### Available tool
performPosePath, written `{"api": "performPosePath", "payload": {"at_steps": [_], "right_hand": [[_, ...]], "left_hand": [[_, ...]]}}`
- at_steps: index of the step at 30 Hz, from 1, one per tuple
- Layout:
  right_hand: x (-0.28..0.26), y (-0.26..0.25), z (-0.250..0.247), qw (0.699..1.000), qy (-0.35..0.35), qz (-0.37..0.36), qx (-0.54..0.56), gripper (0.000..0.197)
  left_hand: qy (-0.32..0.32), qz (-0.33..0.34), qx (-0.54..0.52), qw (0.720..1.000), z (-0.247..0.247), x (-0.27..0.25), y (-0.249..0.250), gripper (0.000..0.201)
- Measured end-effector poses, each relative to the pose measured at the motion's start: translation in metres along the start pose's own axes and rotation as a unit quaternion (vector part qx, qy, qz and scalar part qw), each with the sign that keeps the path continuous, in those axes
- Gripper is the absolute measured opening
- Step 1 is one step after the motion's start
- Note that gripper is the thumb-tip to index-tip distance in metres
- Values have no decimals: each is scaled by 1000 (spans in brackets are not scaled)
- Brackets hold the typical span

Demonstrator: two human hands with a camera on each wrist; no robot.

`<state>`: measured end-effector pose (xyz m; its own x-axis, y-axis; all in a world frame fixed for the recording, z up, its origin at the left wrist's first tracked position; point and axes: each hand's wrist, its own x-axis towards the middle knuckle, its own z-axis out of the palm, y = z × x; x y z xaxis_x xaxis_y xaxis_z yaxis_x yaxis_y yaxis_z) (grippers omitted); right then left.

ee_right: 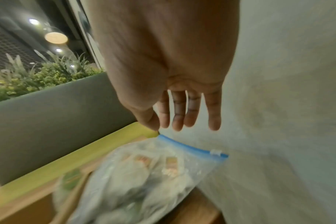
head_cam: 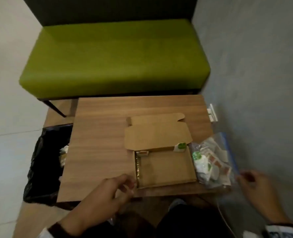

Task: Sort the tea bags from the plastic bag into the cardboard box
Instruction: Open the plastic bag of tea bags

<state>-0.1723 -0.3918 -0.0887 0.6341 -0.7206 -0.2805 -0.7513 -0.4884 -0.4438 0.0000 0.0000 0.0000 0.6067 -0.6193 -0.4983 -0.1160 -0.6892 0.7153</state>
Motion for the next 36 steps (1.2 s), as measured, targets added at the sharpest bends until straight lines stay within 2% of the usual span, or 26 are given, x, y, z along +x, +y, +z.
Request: {"api": "performPosePath", "payload": {"at_steps": [4,5,8,10,12,16,21,22,24,25,28,30,32,34,36], "right_hand": [[65,21,16,999,14,34,-34,40],[75,25,21,999,-4,20,-42,41],[81,35,39,997,-50,-9,-61,23],[81,38,45,997,-52,-13,-55,31],[79,37,47,999,-20,-13,-47,35],[56,24,36,998,57,-31,-2,27],[2,-17,2,981,130,-134,54,20],[-10,-27,-6,976,139,-155,62,27],[-33,-39,-19,964,165,-205,46,54],[-46,-47,-24,956,177,-233,30,54],[-86,-75,-27,933,204,-296,-2,29],[-109,-89,-25,927,196,-321,-10,29],[-129,-97,-19,919,197,-342,-10,27],[-145,-107,-6,909,183,-374,19,24],[-155,-113,16,896,143,-414,73,23]], "left_hand": [[46,53,34,997,13,13,-32,19],[53,65,45,995,19,15,-40,21],[69,90,96,989,37,19,-54,28],[56,98,114,987,49,21,-59,35],[30,114,150,982,60,24,-63,40],[22,118,174,978,69,27,-70,42],[37,117,173,977,65,22,-71,49],[39,116,176,977,63,22,-70,49],[40,110,177,977,62,21,-68,50],[37,105,173,979,62,20,-66,51],[40,93,170,980,63,15,-63,54],[87,101,158,978,63,10,-62,54],[161,127,118,972,63,0,-57,52],[230,154,40,960,63,-11,-53,56],[259,179,-77,946,63,-20,-52,65]]}}
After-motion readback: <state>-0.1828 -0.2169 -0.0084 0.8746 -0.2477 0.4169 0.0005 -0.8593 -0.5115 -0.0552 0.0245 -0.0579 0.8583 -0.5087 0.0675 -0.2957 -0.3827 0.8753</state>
